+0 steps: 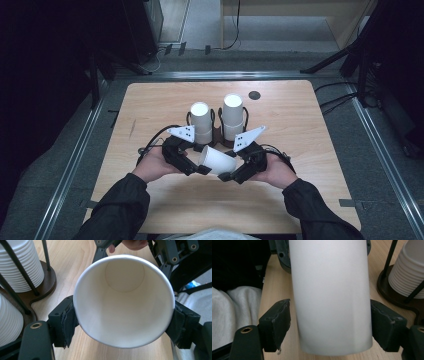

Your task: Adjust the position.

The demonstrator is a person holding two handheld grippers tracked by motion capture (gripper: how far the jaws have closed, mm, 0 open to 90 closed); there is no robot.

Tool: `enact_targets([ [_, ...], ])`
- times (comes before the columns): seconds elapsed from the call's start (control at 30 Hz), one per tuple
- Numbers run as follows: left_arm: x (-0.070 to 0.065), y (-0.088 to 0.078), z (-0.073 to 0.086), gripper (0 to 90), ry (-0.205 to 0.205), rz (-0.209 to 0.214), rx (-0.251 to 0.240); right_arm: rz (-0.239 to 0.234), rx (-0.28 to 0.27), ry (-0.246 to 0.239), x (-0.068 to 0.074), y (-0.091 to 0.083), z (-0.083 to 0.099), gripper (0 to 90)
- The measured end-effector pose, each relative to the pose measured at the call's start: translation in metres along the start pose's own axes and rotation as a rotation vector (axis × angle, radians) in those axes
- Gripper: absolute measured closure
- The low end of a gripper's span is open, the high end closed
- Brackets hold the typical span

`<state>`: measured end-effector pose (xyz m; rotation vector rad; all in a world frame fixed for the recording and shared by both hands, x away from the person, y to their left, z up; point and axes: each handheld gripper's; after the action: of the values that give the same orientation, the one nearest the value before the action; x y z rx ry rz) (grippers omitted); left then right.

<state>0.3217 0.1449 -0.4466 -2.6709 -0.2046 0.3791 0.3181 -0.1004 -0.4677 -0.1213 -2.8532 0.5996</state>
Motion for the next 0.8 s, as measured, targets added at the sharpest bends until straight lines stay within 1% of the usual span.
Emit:
enact_targets([
  [0.03,0.0,0.002,-0.001,21.9,0.006,0.003,0.02,0.006,-0.002,-0.012,-0.001,0.001,0.001,23.1],
  [0.1,0.001,0.006,-0.002,21.9,0.028,0.002,0.059,0.013,0.003,-0.005,0.0,0.001,0.004,23.3],
  [0.13,0.002,0.009,-0.003,21.9,0.028,0.007,0.075,0.019,0.005,-0.009,-0.001,0.002,0.005,23.5],
  [0.17,0.002,0.011,-0.003,21.9,0.031,0.002,0.079,0.019,0.014,0.0,0.0,0.003,0.007,23.5],
  [0.2,0.002,0.013,-0.003,21.9,0.023,0.005,0.085,0.024,0.021,-0.002,-0.001,0.003,0.008,23.6],
  [0.23,0.003,0.015,-0.003,21.9,0.024,0.011,0.107,0.026,0.023,-0.007,-0.001,0.004,0.01,23.9],
  [0.27,0.003,0.018,-0.004,21.9,0.042,0.004,0.128,0.03,0.028,-0.006,-0.001,0.004,0.011,24.1],
  [0.3,0.002,0.02,-0.005,21.9,0.05,0.005,0.143,0.035,0.029,-0.005,0.0,0.004,0.012,24.4],
  [0.37,0.002,0.024,-0.007,21.9,0.06,0.012,0.165,0.039,0.031,-0.008,0.0,0.004,0.014,25.1],
  [0.4,0.002,0.026,-0.007,21.9,0.063,0.011,0.172,0.044,0.033,-0.004,0.001,0.004,0.015,25.3],
  [0.47,0.002,0.032,-0.008,21.8,0.072,0.008,0.201,0.049,0.043,0.0,0.0,0.005,0.018,26.3],
  [0.5,0.003,0.034,-0.007,21.8,0.072,0.008,0.21,0.052,0.051,0.004,0.0,0.005,0.019,26.9],
  [0.53,0.004,0.036,-0.007,21.7,0.061,0.016,0.221,0.054,0.058,0.004,0.0,0.006,0.02,27.3],
  [0.6,0.004,0.041,-0.005,21.6,0.059,0.011,0.243,0.061,0.071,0.001,0.0,0.007,0.022,28.6],
  [0.63,0.004,0.042,-0.005,21.6,0.061,0.015,0.253,0.067,0.077,-0.001,0.0,0.008,0.023,28.9],
  [0.67,0.004,0.044,-0.004,21.7,0.064,0.014,0.258,0.065,0.083,0.003,0.0,0.009,0.024,29.0],
  [0.8,0.004,0.044,-0.004,21.6,0.069,0.011,0.272,0.067,0.104,-0.005,0.0,0.013,0.025,30.8],
])
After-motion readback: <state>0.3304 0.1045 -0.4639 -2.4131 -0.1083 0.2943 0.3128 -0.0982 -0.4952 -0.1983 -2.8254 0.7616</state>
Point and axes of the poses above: each handheld gripper's, and its own axes: y roughly forward along the jaws, z roughly out of its underside, x roughly to its left, and after that the axes turned 15 degrees about -x, right-handed
